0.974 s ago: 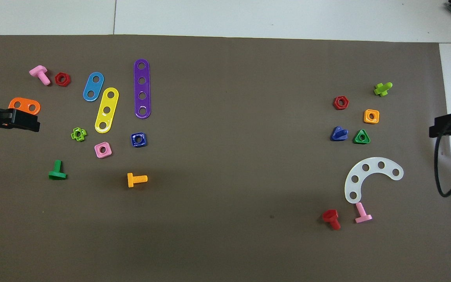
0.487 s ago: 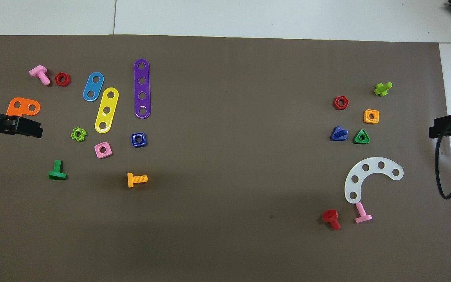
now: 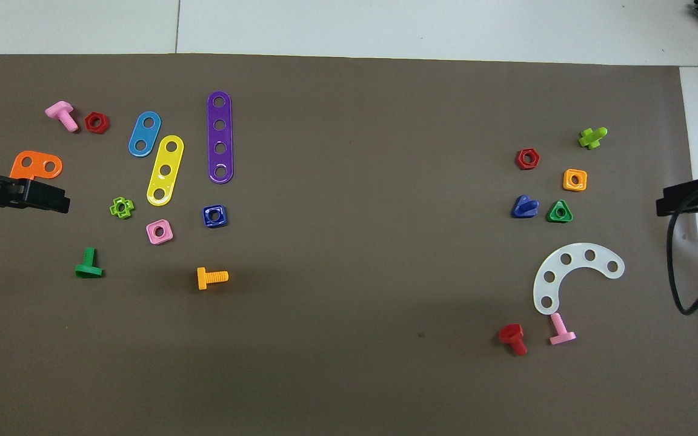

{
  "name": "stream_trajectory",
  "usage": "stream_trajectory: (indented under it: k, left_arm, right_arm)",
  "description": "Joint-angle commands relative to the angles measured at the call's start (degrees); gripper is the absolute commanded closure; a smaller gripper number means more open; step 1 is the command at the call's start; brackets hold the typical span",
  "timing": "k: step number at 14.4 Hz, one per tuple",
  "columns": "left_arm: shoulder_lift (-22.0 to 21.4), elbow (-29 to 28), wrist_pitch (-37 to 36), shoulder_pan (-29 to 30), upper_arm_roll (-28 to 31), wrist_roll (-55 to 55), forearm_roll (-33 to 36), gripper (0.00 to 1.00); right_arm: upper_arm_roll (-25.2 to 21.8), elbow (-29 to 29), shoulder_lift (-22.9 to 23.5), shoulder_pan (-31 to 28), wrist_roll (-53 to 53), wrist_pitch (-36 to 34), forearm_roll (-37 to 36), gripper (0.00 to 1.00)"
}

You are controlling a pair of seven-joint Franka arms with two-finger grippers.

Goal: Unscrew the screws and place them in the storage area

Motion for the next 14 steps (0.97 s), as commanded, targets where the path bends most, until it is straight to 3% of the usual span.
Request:
stream_trajectory:
  k: [1, 14]
  left_arm:
    - [-1.71, -1.84, 0.66, 0.52, 0.10, 1.07, -1.23, 0.00]
    - [-1.62, -1.49, 0.57, 0.69, 0.28, 1.07, -1.23, 0.00]
  right_arm:
    - [-1.38, -0.80, -0.73, 1.68, -1.37, -0.18, -1.14, 0.00]
    - [-1.30, -0.53, -0.37, 2.13, 1.51, -0.70, -0.27, 0.00]
